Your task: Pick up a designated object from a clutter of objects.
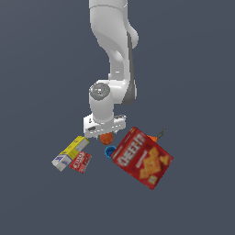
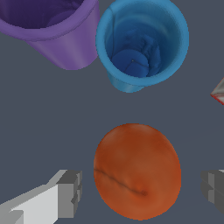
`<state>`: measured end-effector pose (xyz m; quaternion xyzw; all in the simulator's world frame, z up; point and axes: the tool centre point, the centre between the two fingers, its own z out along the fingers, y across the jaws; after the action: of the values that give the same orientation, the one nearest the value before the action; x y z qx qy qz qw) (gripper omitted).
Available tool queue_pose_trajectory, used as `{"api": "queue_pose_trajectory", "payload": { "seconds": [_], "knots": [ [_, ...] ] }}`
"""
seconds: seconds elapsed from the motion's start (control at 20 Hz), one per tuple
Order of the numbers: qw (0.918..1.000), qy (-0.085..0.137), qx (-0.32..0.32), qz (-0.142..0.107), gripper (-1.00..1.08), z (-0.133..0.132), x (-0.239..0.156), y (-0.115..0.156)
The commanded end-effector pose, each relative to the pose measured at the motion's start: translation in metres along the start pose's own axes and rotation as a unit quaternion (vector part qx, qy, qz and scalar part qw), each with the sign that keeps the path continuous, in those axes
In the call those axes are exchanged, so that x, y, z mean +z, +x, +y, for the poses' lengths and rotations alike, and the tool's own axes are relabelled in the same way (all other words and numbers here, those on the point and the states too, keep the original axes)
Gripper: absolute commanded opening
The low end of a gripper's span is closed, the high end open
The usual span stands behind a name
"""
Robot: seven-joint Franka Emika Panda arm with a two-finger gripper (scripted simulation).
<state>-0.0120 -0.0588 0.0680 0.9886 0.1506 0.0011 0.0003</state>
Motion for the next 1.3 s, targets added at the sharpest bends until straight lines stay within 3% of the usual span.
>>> {"api": "queue_pose_trajectory", "payload": {
  "seconds": [0.0,0.3,0.35,1.25],
  "knots": [
    [1.0,0.0,0.0,0.0,1.0,0.0,0.011,-0.001],
    [1.0,0.0,-0.001,-0.001,1.0,0.0,0.021,-0.001],
    [1.0,0.0,-0.001,-0.001,-1.0,0.0,0.021,-0.001],
    [1.0,0.0,0.0,-0.001,-1.0,-0.007,0.006,0.0]
  ]
}}
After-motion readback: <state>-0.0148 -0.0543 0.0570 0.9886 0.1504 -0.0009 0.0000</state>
